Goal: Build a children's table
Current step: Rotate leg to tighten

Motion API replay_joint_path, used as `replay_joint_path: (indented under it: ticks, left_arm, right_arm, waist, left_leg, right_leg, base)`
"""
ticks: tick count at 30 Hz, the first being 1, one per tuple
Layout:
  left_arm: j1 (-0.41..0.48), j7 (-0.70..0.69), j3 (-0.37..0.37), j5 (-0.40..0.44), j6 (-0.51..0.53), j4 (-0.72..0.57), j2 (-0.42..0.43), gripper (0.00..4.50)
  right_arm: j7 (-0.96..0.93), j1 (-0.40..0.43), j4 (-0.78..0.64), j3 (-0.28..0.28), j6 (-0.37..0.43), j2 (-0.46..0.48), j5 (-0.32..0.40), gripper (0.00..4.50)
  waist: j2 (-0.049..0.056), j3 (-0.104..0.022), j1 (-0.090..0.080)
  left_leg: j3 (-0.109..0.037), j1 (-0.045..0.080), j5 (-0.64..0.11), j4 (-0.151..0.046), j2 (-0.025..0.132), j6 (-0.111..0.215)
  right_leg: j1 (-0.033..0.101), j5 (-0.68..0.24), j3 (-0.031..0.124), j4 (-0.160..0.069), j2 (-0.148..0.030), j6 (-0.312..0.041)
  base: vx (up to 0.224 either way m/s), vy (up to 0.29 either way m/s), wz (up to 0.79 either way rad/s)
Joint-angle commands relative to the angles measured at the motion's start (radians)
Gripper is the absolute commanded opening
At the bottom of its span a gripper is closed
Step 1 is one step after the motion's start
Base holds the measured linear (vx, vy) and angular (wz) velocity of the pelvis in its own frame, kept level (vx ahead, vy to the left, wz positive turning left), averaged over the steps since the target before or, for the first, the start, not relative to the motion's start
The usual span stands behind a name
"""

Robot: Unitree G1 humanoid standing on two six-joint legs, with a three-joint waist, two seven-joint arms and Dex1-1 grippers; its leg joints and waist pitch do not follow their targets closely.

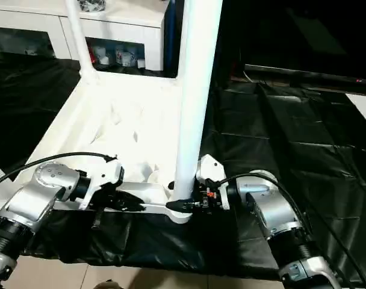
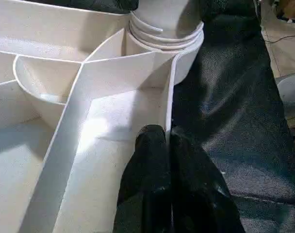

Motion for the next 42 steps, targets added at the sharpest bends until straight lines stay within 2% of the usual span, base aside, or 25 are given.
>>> replay_joint_path:
  ticks: [1,4,5,8,11,13,15,16,17,18,19,21,23,25,27,30,32,33,35,36,38,40,41,42]
  left_arm:
    - [-0.021,0.165,0.091,-0.028,0.014,0.012,-0.024,0.0]
    - [-0.027,0.226,0.107,-0.021,0.02,0.018,-0.048,0.0]
    - [-0.03,0.254,0.111,-0.017,0.026,0.015,-0.062,0.0]
    - [-0.029,0.329,0.106,0.001,0.057,-0.011,-0.113,0.0]
    - [-0.022,0.404,0.086,0.03,0.093,-0.048,-0.173,0.0]
    - [-0.022,0.438,0.08,0.044,0.105,-0.055,-0.195,0.0]
    - [-0.019,0.51,0.054,0.063,0.128,-0.073,-0.256,0.0]
    - [-0.018,0.524,0.05,0.064,0.134,-0.076,-0.271,0.0]
    - [-0.014,0.527,0.033,0.065,0.135,-0.087,-0.291,0.0]
    - [-0.014,0.527,0.033,0.066,0.135,-0.087,-0.291,0.0]
    - [-0.012,0.527,0.024,0.068,0.134,-0.092,-0.296,0.0]
    - [-0.012,0.525,0.025,0.069,0.133,-0.093,-0.295,0.0]
    - [-0.008,0.494,0.024,0.069,0.108,-0.095,-0.275,0.0]
    - [-0.001,0.465,0.027,0.063,0.1,-0.102,-0.254,0.0]
    - [0.009,0.431,0.03,0.05,0.092,-0.114,-0.232,0.0]
    - [0.018,0.387,0.034,0.033,0.086,-0.129,-0.201,0.0]
    - [0.018,0.387,0.034,0.033,0.086,-0.129,-0.201,0.0]
    - [0.018,0.342,0.035,0.025,0.066,-0.124,-0.173,0.0]
    - [0.017,0.327,0.036,0.022,0.059,-0.121,-0.163,0.0]
    - [0.014,0.3,0.039,0.018,0.051,-0.114,-0.147,0.0]
    - [0.009,0.268,0.039,0.013,0.039,-0.104,-0.128,0.0]
    - [0.007,0.25,0.039,0.011,0.035,-0.099,-0.114,0.0]
    - [0.004,0.231,0.038,0.007,0.03,-0.093,-0.099,0.0]
    - [0.004,0.228,0.038,0.007,0.028,-0.092,-0.097,0.0]
  right_arm:
    - [-0.026,0.036,0.036,0.062,0.003,0.043,-0.031,1.96]
    - [-0.173,0.016,0.107,0.037,-0.024,0.087,-0.083,1.94]
    - [-0.253,0.005,0.142,0.026,-0.037,0.109,-0.108,1.94]
    - [-0.432,-0.023,0.207,-0.018,0.01,0.177,-0.12,1.93]
    - [-0.574,-0.04,0.243,-0.054,0.045,0.253,-0.113,1.93]
    - [-0.617,-0.046,0.252,-0.059,0.054,0.276,-0.116,1.93]
    - [-0.758,-0.073,0.295,-0.085,0.063,0.352,-0.128,1.93]
    - [-0.786,-0.081,0.307,-0.092,0.064,0.369,-0.127,1.93]
    - [-0.803,-0.088,0.313,-0.071,0.027,0.387,-0.149,1.93]
    - [-0.803,-0.088,0.313,-0.071,0.026,0.387,-0.15,1.93]
    - [-0.792,-0.092,0.321,-0.058,-0.01,0.392,-0.16,2.28]
    - [-0.772,-0.093,0.323,-0.065,-0.012,0.394,-0.145,2.63]
    - [-0.717,-0.086,0.302,-0.092,0.018,0.387,-0.1,2.65]
    - [-0.678,-0.081,0.292,-0.09,0.009,0.358,-0.097,2.97]
    - [-0.64,-0.077,0.282,-0.082,-0.003,0.324,-0.105,3.09]
    - [-0.545,-0.072,0.271,-0.061,-0.023,0.264,-0.112,3.09]
    - [-0.545,-0.072,0.271,-0.061,-0.023,0.264,-0.112,3.09]
    - [-0.434,-0.063,0.248,-0.041,-0.034,0.207,-0.105,3.09]
    - [-0.389,-0.058,0.237,-0.034,-0.036,0.186,-0.102,3.09]
    - [-0.313,-0.048,0.214,-0.016,-0.041,0.147,-0.101,3.09]
    - [-0.239,-0.036,0.192,0.002,-0.045,0.108,-0.099,3.09]
    - [-0.197,-0.03,0.179,0.014,-0.044,0.086,-0.096,3.09]
    - [-0.153,-0.024,0.166,0.028,-0.038,0.065,-0.092,3.09]
    - [-0.148,-0.024,0.165,0.03,-0.038,0.062,-0.092,3.09]
  waist:
    - [-0.003,-0.044,-0.005]
    - [-0.003,-0.041,-0.013]
    - [-0.004,-0.041,-0.022]
    - [-0.004,-0.039,-0.038]
    - [-0.003,-0.038,-0.05]
    - [-0.002,-0.039,-0.053]
    - [0.003,-0.04,-0.054]
    - [0.002,-0.041,-0.055]
    - [0.003,-0.042,-0.055]
    - [0.002,-0.042,-0.055]
    - [0.002,-0.043,-0.054]
    - [0.002,-0.046,-0.051]
    - [0.004,-0.048,-0.049]
    - [0.005,-0.048,-0.048]
    - [0.007,-0.05,-0.047]
    - [0.009,-0.051,-0.046]
    - [0.01,-0.049,-0.045]
    - [0.011,-0.05,-0.043]
    - [0.011,-0.05,-0.04]
    - [0.011,-0.049,-0.039]
    - [0.008,-0.049,-0.029]
    - [0.008,-0.048,-0.026]
    - [0.004,-0.048,-0.023]
    - [0.006,-0.048,-0.021]
  left_leg:
    - [0.007,0.001,-0.253,-0.069,0.01,0.02]
    - [0.003,-0.001,-0.294,-0.075,0.008,-0.005]
    - [-0.001,-0.003,-0.308,-0.079,0.008,-0.016]
    - [-0.004,0.001,-0.345,-0.08,0.006,-0.021]
    - [-0.006,0.002,-0.353,-0.081,0.007,-0.028]
    - [-0.005,0.004,-0.358,-0.08,0.006,-0.022]
    - [-0.006,0.002,-0.351,-0.081,0.005,-0.022]
    - [-0.005,0.001,-0.346,-0.081,0.005,-0.021]
    - [-0.004,0.002,-0.341,-0.08,0.005,-0.021]
    - [-0.003,0.002,-0.34,-0.079,0.005,-0.02]
    - [-0.001,0.002,-0.335,-0.077,0.004,-0.012]
    - [0.001,-0.003,-0.299,-0.076,0.004,0.003]
    - [0.002,-0.002,-0.277,-0.075,0.003,0.013]
    - [0.003,-0.004,-0.258,-0.074,0.004,0.018]
    - [0.004,-0.006,-0.233,-0.072,0.004,0.025]
    - [0.004,-0.005,-0.222,-0.07,0.004,0.03]
    - [0.006,-0.003,-0.231,-0.07,0.005,0.033]
    - [0.005,-0.002,-0.233,-0.071,0.005,0.031]
    - [0.007,0.001,-0.236,-0.068,0.006,0.042]
    - [0.008,0.002,-0.237,-0.068,0.007,0.044]
    - [0.007,0.0,-0.232,-0.066,0.007,0.055]
    - [0.007,0.0,-0.235,-0.068,0.008,0.049]
    - [0.007,0.002,-0.237,-0.068,0.008,0.047]
    - [0.007,0.002,-0.241,-0.068,0.008,0.047]
  right_leg:
    - [0.04,-0.244,0.027,-0.074,-0.039,-0.178]
    - [0.039,-0.347,0.026,-0.084,-0.043,-0.151]
    - [0.04,-0.392,0.024,-0.087,-0.044,-0.131]
    - [0.032,-0.463,0.025,-0.097,-0.044,-0.106]
    - [0.029,-0.471,0.024,-0.099,-0.044,-0.107]
    - [0.027,-0.461,0.026,-0.101,-0.042,-0.105]
    - [0.026,-0.433,0.027,-0.099,-0.041,-0.111]
    - [0.028,-0.422,0.027,-0.098,-0.04,-0.111]
    - [0.027,-0.403,0.027,-0.096,-0.039,-0.113]
    - [0.026,-0.393,0.028,-0.096,-0.038,-0.114]
    - [0.027,-0.373,0.028,-0.095,-0.037,-0.116]
    - [0.031,-0.314,0.03,-0.09,-0.036,-0.124]
    - [0.034,-0.269,0.03,-0.086,-0.034,-0.135]
    - [0.037,-0.234,0.03,-0.083,-0.034,-0.146]
    - [0.04,-0.193,0.029,-0.079,-0.034,-0.156]
    - [0.043,-0.162,0.026,-0.076,-0.032,-0.172]
    - [0.04,-0.167,0.028,-0.077,-0.033,-0.179]
    - [0.042,-0.168,0.027,-0.077,-0.032,-0.181]
    - [0.041,-0.145,0.028,-0.075,-0.03,-0.187]
    - [0.039,-0.139,0.029,-0.075,-0.03,-0.191]
    - [0.043,-0.136,0.028,-0.074,-0.031,-0.193]
    - [0.042,-0.146,0.028,-0.073,-0.033,-0.195]
    - [0.044,-0.158,0.028,-0.075,-0.032,-0.193]
    - [0.043,-0.163,0.028,-0.074,-0.034,-0.193]
  base:
    - [0.0,0.0,0.0]
    - [0.0,0.0,0.0]
    - [0.0,0.0,0.0]
    - [0.0,0.0,0.0]
    - [0.0,0.0,0.0]
    - [0.0,0.0,0.0]
    - [0.0,0.0,0.0]
    - [0.0,0.0,0.0]
    - [0.0,0.0,0.0]
    - [0.0,0.0,0.0]
    - [0.0,0.0,0.0]
    - [0.0,0.0,0.0]
    - [0.0,0.0,0.0]
    - [0.0,0.0,0.0]
    - [0.0,0.0,0.0]
    - [0.0,0.0,0.0]
    - [0.0,0.0,0.0]
    - [0.0,0.0,0.0]
    - [0.0,0.0,0.0]
    - [0.0,0.0,0.0]
    - [0.0,0.0,0.0]
    - [0.0,0.0,0.0]
    - [0.0,0.0,0.0]
    - [0.0,0.0,0.0]
